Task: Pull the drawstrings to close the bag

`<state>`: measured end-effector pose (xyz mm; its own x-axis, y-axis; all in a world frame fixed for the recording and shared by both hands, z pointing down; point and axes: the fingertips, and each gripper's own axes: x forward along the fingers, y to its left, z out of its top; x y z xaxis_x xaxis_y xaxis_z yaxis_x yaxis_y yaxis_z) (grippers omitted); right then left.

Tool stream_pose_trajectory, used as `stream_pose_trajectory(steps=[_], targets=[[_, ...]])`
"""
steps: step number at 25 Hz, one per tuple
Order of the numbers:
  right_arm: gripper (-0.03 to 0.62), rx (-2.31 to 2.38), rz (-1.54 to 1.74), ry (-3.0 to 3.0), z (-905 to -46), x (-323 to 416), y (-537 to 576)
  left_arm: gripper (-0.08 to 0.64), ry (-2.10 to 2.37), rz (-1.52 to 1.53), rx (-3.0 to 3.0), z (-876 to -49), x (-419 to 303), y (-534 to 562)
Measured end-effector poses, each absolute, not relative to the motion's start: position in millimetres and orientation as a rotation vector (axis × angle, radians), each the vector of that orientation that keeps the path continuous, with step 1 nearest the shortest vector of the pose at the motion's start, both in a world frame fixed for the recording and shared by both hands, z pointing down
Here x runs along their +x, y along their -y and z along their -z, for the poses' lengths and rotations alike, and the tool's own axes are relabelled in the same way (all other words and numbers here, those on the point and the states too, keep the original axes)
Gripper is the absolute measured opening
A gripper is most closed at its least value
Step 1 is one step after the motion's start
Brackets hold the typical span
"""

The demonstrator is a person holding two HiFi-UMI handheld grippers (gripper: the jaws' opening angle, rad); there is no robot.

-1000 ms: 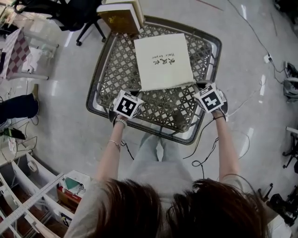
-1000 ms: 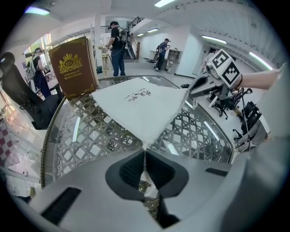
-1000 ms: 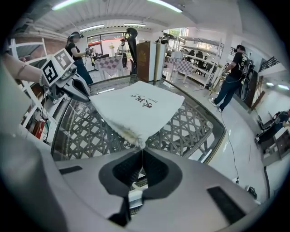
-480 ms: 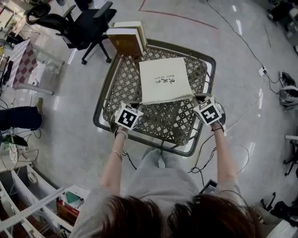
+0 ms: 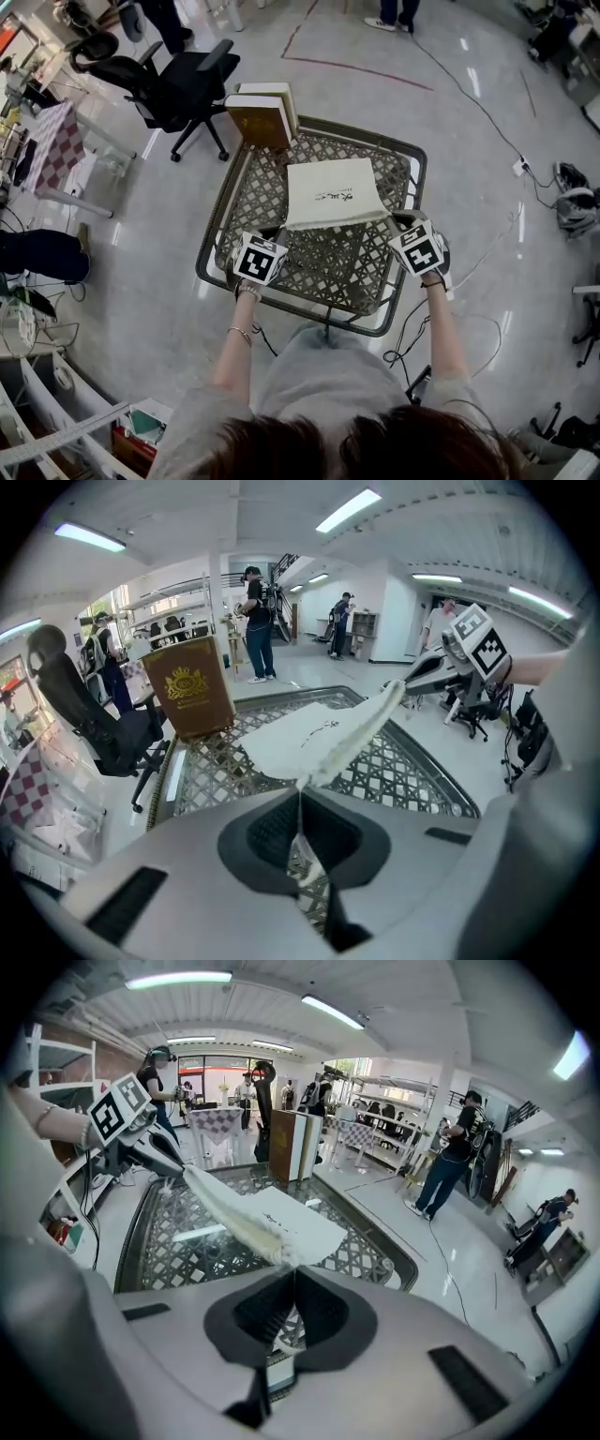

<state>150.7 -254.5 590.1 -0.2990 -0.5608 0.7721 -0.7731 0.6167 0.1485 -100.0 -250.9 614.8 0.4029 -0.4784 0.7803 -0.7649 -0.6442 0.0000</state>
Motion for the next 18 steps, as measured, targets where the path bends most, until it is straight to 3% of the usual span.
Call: stream_pose_trajectory(steps=[18], targets=[[0.025, 1.246, -0.230, 2.079, -526.2, 154.6, 265.7, 0.026, 1.222, -0.942, 2.399, -542.4, -101.2, 269.1]])
